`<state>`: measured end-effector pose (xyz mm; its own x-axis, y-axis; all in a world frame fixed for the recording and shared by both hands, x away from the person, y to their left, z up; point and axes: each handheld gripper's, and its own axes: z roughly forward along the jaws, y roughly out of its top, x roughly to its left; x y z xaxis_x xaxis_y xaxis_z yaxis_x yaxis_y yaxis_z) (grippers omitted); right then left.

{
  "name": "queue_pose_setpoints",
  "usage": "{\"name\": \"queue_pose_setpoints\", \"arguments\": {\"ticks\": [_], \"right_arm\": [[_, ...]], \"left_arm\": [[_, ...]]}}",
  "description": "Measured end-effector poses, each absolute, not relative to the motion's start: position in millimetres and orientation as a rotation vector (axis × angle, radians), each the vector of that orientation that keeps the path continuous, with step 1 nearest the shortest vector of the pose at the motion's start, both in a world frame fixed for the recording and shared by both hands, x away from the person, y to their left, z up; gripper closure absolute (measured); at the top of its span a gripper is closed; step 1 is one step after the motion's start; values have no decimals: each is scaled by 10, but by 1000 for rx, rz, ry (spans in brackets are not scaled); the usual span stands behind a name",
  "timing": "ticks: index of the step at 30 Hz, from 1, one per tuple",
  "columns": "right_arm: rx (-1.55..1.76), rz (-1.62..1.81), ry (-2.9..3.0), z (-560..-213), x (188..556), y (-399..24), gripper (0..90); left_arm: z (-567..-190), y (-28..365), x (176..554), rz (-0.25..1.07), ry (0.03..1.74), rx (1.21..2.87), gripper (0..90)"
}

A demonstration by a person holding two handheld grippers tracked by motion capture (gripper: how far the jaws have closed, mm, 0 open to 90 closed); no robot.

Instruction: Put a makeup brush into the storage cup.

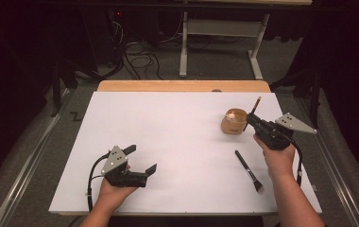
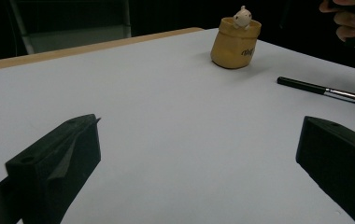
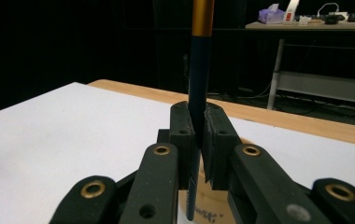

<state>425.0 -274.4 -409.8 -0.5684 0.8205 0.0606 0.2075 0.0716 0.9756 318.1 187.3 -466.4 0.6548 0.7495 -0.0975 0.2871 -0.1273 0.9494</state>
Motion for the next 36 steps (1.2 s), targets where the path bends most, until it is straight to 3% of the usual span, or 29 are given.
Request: {"name": "queue_pose_setpoints", "arguments": {"ticks": [36], "right_arm": [[1139,1439,1810,-4071,4823,-2688,853]], "left_arm": [[-4664,1913,3165,497,837,1694,4]]}}
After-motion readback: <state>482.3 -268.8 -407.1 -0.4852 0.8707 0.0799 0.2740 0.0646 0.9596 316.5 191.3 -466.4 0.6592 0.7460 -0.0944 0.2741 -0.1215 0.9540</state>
